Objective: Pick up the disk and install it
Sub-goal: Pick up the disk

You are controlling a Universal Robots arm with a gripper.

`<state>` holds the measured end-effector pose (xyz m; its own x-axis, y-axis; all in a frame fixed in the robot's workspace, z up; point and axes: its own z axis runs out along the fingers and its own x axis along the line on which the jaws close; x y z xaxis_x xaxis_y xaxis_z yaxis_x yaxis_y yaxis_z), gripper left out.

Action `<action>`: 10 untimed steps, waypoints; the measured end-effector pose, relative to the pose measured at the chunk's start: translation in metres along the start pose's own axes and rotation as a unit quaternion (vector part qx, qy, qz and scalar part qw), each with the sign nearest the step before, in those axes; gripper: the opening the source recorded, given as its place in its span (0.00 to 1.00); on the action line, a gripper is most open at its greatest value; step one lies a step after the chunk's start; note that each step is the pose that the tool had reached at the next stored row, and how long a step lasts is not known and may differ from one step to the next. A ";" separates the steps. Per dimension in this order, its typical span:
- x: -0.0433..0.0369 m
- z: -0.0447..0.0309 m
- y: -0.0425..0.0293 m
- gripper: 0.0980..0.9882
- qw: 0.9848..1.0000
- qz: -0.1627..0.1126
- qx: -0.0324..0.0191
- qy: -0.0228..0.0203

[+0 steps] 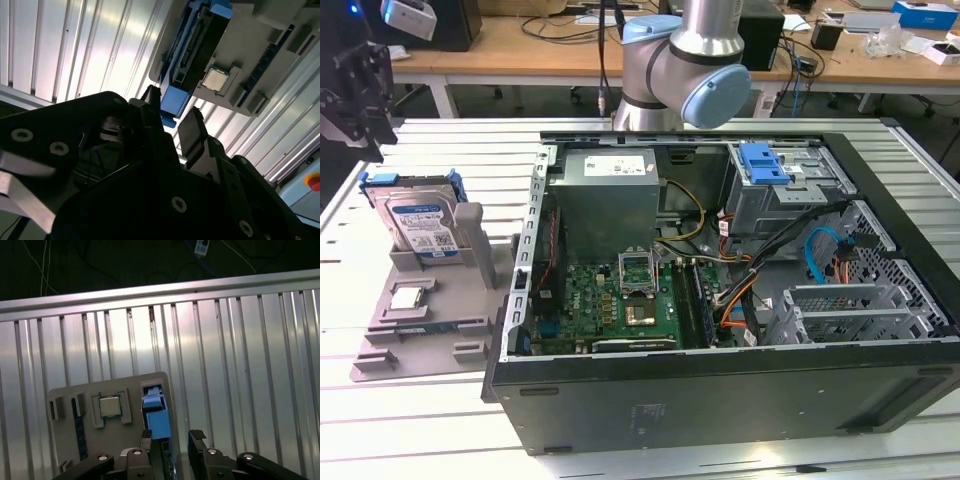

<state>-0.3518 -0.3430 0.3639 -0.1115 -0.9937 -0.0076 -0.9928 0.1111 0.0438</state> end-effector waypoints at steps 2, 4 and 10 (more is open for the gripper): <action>-0.0009 0.0040 -0.0010 0.36 1.000 -0.001 0.000 0.001; -0.0015 0.0077 -0.0015 0.36 1.000 -0.003 0.000 0.002; -0.0016 0.0174 -0.0021 0.36 0.999 -0.039 0.000 0.005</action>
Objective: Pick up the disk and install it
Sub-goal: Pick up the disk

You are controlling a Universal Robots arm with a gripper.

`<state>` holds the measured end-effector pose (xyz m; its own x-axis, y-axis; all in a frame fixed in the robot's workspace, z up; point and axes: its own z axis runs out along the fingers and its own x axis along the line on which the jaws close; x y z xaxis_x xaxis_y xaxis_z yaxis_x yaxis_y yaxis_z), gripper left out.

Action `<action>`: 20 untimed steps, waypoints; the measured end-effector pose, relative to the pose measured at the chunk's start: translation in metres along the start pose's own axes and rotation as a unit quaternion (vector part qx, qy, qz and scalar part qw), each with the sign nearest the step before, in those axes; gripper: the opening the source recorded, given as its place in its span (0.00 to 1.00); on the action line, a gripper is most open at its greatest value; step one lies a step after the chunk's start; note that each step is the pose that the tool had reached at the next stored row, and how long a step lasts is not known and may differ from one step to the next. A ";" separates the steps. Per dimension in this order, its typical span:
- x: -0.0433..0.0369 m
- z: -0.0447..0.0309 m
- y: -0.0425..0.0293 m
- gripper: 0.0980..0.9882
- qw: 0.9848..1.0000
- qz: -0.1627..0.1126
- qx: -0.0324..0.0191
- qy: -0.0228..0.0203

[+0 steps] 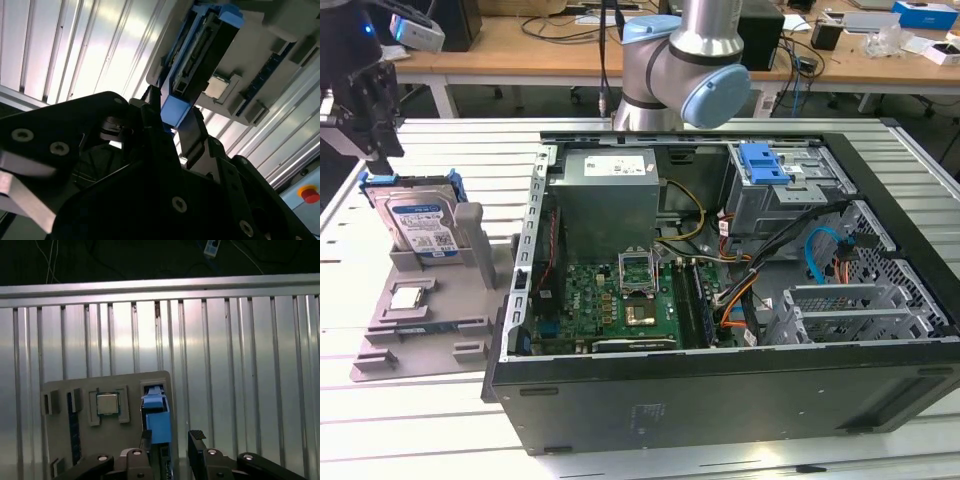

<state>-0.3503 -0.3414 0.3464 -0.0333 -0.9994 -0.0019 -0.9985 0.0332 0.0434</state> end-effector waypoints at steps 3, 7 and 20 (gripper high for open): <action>0.0002 0.0066 -0.0002 0.36 1.000 -0.013 0.000 0.001; 0.0017 0.0144 -0.0006 0.36 1.000 -0.014 -0.001 0.003; 0.0057 0.0219 -0.0032 0.36 1.000 -0.019 -0.004 0.006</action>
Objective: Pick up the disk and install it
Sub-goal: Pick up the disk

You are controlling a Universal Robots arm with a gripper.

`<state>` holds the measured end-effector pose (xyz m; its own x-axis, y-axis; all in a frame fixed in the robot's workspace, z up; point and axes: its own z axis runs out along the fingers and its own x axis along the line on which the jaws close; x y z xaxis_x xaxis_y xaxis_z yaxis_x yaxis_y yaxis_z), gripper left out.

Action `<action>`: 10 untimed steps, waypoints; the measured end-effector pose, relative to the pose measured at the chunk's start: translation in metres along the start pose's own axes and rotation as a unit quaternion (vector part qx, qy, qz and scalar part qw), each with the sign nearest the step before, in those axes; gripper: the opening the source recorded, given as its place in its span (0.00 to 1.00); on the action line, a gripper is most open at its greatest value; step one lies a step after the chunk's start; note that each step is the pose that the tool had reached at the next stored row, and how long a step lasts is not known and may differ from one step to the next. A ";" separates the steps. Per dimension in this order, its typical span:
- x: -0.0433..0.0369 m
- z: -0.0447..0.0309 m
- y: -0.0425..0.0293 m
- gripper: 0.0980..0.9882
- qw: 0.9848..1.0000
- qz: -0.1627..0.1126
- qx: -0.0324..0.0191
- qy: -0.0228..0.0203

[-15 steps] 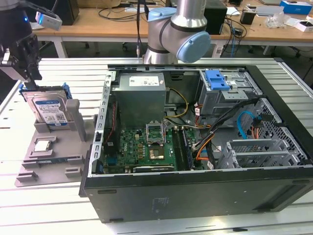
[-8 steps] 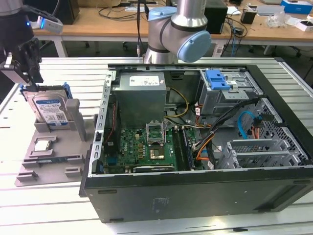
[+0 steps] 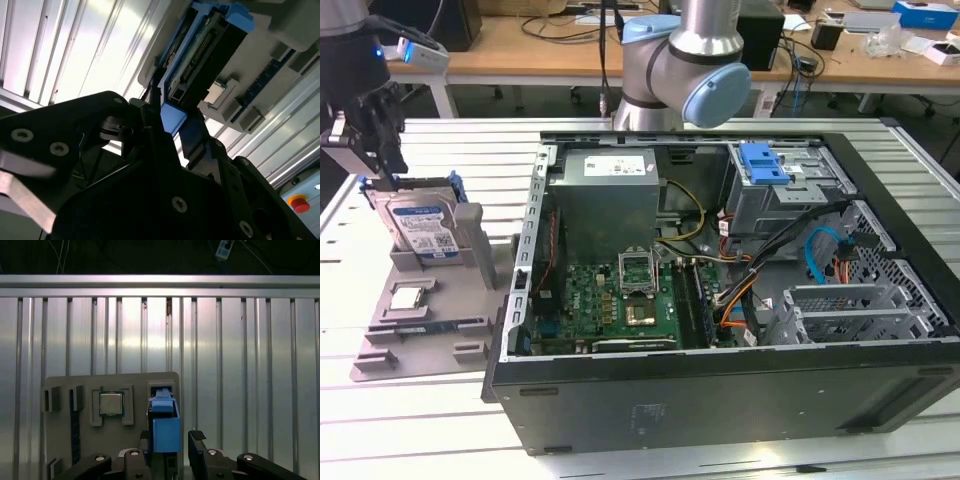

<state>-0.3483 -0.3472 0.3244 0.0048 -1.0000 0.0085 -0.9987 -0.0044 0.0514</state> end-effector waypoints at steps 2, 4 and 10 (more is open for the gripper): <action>-0.0004 -0.0011 -0.0018 0.36 1.000 0.000 0.000 0.000; 0.0001 -0.0023 -0.0011 0.36 1.000 0.000 0.004 -0.002; 0.0011 -0.0095 -0.0010 0.36 1.000 -0.004 0.003 -0.001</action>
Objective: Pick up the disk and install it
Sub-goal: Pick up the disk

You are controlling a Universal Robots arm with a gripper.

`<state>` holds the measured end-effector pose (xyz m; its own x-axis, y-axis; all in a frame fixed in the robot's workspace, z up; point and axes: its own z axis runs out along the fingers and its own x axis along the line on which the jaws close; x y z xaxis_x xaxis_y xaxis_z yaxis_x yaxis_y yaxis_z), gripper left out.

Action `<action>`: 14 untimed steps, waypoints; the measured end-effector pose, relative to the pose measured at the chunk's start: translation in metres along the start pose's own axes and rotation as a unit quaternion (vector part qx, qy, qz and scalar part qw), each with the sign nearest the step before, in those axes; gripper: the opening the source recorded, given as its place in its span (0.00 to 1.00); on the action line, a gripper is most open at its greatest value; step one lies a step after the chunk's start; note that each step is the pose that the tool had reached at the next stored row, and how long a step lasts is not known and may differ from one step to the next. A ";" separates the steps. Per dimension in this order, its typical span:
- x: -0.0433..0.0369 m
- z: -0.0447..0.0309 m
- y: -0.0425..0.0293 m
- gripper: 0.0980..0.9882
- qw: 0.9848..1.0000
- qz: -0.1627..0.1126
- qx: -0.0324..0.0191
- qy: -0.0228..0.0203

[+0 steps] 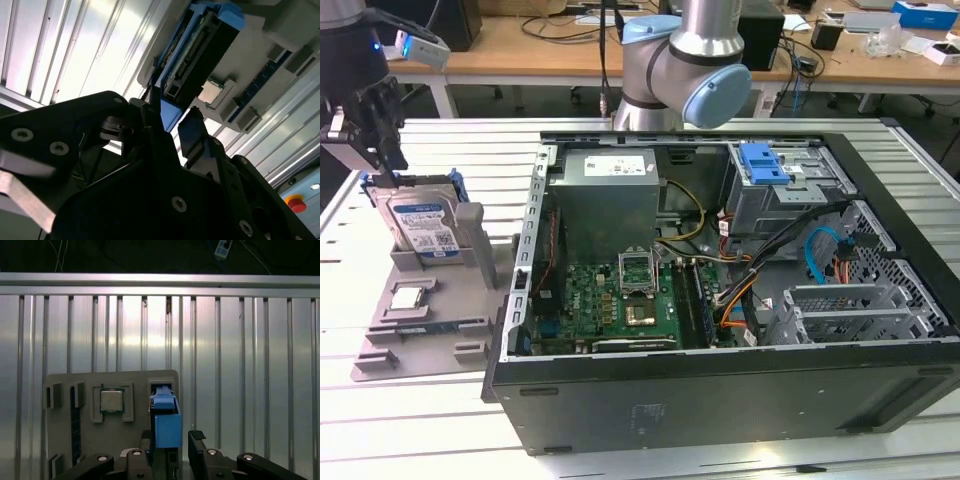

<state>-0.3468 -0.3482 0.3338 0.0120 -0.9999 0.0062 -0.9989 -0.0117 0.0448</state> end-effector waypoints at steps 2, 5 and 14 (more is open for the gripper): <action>0.0016 0.0015 -0.0001 0.36 1.000 -0.006 0.000 0.000; 0.0021 0.0067 -0.0021 0.36 1.000 -0.012 -0.002 0.001; 0.0021 0.0259 -0.0081 0.36 1.000 -0.012 -0.004 0.000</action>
<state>-0.3399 -0.3504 0.3076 0.0368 -0.9993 0.0060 -0.9979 -0.0364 0.0528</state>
